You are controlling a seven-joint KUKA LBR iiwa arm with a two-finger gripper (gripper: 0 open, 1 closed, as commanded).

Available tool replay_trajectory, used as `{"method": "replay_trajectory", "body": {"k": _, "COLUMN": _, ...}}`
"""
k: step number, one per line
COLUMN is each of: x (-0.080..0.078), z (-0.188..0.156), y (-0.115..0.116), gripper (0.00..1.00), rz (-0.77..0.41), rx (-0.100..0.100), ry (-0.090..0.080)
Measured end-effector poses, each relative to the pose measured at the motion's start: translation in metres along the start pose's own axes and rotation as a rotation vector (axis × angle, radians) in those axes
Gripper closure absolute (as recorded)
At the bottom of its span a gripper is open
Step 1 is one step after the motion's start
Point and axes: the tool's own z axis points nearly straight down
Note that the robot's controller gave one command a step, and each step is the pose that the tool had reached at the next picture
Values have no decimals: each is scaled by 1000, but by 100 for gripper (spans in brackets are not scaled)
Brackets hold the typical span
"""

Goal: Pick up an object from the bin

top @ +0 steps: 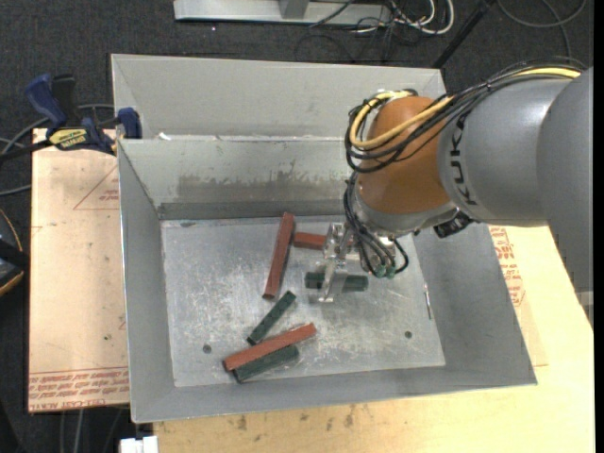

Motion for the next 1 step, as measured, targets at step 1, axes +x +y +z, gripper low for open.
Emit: {"method": "replay_trajectory", "body": {"k": 1, "x": -2, "z": -18, "y": 0, "gripper": 100, "rz": 0, "rx": -1, "ry": -8}}
